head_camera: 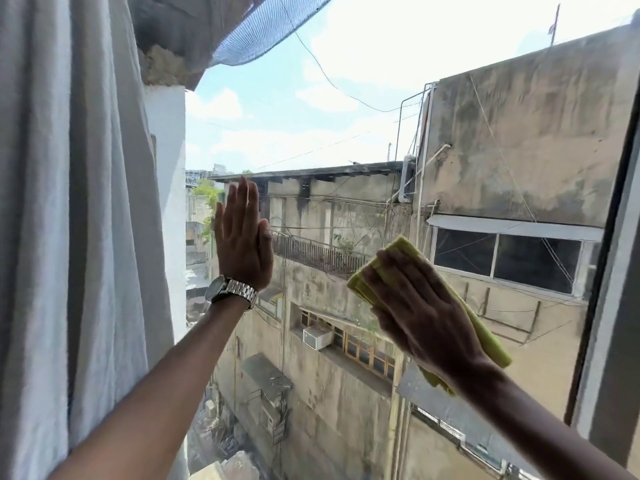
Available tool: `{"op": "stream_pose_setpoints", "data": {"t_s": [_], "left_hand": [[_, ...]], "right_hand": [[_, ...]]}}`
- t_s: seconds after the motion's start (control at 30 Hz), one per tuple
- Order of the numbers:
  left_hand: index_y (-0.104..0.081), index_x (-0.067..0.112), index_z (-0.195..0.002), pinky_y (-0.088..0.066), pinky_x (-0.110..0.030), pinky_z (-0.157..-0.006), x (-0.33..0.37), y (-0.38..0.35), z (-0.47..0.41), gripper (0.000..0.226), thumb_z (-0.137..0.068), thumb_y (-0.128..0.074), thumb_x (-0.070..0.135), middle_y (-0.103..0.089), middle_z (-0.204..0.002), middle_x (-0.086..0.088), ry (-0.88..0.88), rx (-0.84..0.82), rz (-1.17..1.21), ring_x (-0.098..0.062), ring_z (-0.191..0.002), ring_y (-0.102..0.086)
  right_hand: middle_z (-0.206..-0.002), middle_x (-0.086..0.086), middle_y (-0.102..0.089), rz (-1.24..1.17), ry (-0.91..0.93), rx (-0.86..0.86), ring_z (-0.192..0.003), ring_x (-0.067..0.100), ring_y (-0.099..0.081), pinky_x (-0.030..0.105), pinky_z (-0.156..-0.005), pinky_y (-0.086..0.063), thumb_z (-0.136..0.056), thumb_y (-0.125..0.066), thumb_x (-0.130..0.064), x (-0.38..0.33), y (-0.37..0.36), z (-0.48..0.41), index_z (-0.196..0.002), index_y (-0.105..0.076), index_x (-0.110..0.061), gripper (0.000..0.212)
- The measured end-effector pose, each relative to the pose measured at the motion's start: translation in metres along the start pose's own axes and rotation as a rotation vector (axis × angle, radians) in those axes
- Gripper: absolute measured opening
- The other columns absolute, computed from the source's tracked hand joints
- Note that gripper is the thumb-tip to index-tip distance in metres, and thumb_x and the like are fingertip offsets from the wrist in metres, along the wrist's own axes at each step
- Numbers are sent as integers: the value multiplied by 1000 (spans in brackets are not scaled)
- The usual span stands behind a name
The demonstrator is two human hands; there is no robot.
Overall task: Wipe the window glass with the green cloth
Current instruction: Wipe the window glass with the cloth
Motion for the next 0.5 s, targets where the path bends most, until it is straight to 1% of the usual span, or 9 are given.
{"op": "stream_pose_setpoints", "data": {"t_s": [0.07, 0.13, 0.23, 0.33, 0.43, 0.5], "left_hand": [[-31, 0, -153, -21, -58, -125, 3, -1, 1, 60, -98, -27, 24, -30, -163, -20, -6, -17, -11, -33, -154, -26], [-28, 1, -154, -20, -58, -126, 5, -3, 0, 62, -98, -24, 29, -27, -164, -19, -9, -43, -33, -32, -155, -24], [-26, 3, -155, -20, -58, -126, 1, -4, 0, 61, -99, -24, 28, -25, -166, -16, -18, -60, -47, -29, -156, -22], [-30, 3, -154, -20, -57, -126, -3, -4, 0, 60, -99, -24, 26, -24, -166, -13, -11, -57, -17, -27, -156, -21], [-31, 2, -154, -21, -58, -126, -1, -2, -2, 60, -99, -24, 26, -25, -165, -12, 9, -58, -2, -28, -156, -22], [-31, 3, -154, -21, -59, -125, 2, 0, -1, 60, -99, -23, 27, -26, -165, -13, 18, -64, 12, -29, -155, -24]], "right_hand": [[-164, 13, -33, 26, -11, 6, -154, 27, -27, 43, -131, -15, -107, -46, -35, 1, -5, 6, -156, -34, -15, 54], [-164, 13, -34, 22, -38, 10, -154, 28, -28, 43, -131, -15, -107, -44, -33, -10, -9, -20, -156, -35, -14, 53], [-161, 14, -39, 5, -55, 39, -152, 28, -33, 44, -130, -21, -106, -44, -32, -42, -14, -81, -153, -40, -11, 51], [-160, 15, -41, -43, -78, 67, -151, 29, -34, 44, -128, -26, -105, -46, -32, -58, -18, -110, -151, -42, -9, 52], [-160, 15, -40, -71, -20, 32, -151, 29, -34, 47, -124, -36, -104, -49, -32, -56, -18, -81, -152, -41, -10, 53], [-161, 14, -39, -51, 13, -2, -151, 29, -33, 47, -122, -38, -103, -53, -31, -50, -18, -37, -152, -41, -10, 55]]}}
Point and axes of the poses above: each hand's wrist, its own z-axis away from the middle knuckle, its own y-axis out of the back of the hand, x = y × z, the point moved 8 cm from there along -z, towards the middle knuckle
